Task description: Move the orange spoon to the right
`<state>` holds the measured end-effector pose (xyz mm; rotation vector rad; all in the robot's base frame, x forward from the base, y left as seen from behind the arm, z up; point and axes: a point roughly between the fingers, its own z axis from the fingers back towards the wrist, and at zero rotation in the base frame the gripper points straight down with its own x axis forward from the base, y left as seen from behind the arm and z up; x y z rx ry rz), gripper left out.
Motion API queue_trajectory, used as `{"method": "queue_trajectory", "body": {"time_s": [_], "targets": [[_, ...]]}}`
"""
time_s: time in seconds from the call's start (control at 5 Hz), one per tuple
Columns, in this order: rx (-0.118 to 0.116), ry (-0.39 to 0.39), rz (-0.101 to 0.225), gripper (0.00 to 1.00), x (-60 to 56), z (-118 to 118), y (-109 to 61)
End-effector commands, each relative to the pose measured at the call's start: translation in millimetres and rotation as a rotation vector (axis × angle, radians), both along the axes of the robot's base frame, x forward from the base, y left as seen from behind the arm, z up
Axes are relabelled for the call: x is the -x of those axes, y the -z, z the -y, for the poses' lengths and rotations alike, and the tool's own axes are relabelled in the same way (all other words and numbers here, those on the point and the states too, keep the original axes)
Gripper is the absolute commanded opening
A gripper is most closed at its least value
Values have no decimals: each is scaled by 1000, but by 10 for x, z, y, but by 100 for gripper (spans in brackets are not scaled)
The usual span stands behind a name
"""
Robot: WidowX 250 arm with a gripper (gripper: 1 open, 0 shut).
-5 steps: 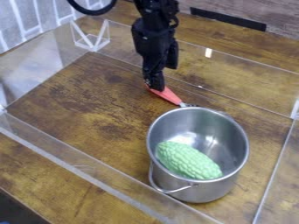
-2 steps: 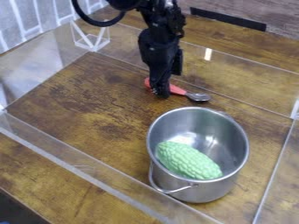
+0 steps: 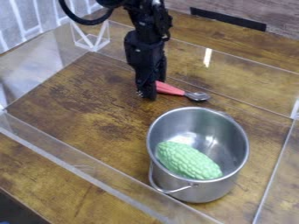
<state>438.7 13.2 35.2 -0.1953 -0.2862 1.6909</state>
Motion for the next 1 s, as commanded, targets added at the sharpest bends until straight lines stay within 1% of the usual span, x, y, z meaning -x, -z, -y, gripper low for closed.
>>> {"method": "queue_trajectory", "body": {"time_s": [0.0, 0.2, 0.4, 0.6, 0.8], "targets": [[3, -42, 100, 0, -103, 65, -504], [11, -83, 95, 0, -107, 87, -605], [26, -3, 89, 0, -111, 133, -700], [37, 70, 83, 100, -115, 168, -771], [35, 57, 81, 100, -88, 28, -779]]}}
